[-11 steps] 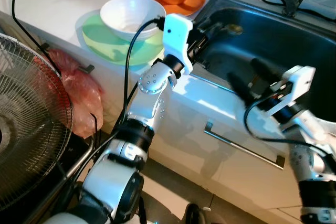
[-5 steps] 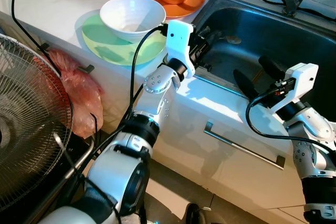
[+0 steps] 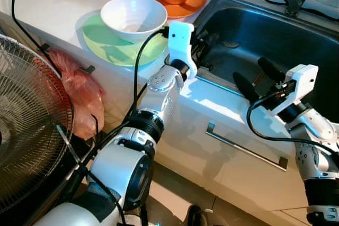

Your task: Kitchen organization

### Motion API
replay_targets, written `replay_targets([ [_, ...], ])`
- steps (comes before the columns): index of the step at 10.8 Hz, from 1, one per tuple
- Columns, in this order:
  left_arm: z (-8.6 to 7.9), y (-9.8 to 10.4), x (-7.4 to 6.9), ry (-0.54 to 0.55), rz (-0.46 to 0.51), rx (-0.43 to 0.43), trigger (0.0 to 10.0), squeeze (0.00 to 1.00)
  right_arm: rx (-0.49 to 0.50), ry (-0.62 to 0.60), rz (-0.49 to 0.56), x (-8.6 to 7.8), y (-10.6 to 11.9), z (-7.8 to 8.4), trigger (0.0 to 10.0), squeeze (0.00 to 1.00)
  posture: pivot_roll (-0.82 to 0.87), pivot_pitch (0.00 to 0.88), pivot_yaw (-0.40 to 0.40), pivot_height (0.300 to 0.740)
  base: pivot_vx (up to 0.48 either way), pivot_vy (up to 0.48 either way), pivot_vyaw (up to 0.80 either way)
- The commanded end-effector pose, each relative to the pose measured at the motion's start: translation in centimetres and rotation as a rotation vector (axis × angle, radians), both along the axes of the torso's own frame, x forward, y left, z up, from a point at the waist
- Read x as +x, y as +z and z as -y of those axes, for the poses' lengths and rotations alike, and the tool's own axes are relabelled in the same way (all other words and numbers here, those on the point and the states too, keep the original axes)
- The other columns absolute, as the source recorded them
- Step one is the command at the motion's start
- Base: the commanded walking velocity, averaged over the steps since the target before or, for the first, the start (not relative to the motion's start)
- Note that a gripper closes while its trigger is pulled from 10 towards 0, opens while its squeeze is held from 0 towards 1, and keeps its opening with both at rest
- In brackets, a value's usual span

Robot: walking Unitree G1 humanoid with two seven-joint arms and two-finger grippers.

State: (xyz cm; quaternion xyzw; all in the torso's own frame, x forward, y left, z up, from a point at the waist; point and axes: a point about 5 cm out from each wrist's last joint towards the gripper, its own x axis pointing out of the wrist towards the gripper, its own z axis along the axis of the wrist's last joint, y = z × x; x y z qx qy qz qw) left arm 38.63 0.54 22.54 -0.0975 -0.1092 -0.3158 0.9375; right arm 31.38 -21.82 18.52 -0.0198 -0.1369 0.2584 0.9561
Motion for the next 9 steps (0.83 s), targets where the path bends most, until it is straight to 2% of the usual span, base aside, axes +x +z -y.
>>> replay_targets([
  [1, 1.98, 0.48, -0.52, -0.035, -0.004, -0.011, 10.0, 0.00, -0.012, -0.003, -0.020, -0.24, -0.46, 0.34, 10.0, 0.00, 0.00, 0.151, -0.026, 0.740, 0.000, 0.000, 0.00],
  [3, 2.31, 0.11, -0.68, -0.038, -0.013, -0.007, 10.0, 0.00, -0.043, -0.025, -0.057, -0.06, -1.15, 0.46, 10.0, 0.00, 0.00, 0.149, -0.027, 0.740, 0.000, 0.000, 0.00],
  [8, 2.71, -0.16, -0.85, -0.042, -0.020, 0.000, 10.0, 0.00, -0.045, -0.064, -0.053, 0.45, -0.94, 0.40, 10.0, 0.00, 0.00, 0.148, -0.030, 0.740, 0.000, 0.000, 0.00],
  [9, 2.66, -0.30, -0.81, -0.034, -0.029, 0.000, 10.0, 0.37, -0.048, -0.067, -0.056, 0.49, -0.96, 0.45, 10.0, 0.00, 0.00, 0.152, -0.031, 0.740, 0.000, 0.000, 0.00],
])
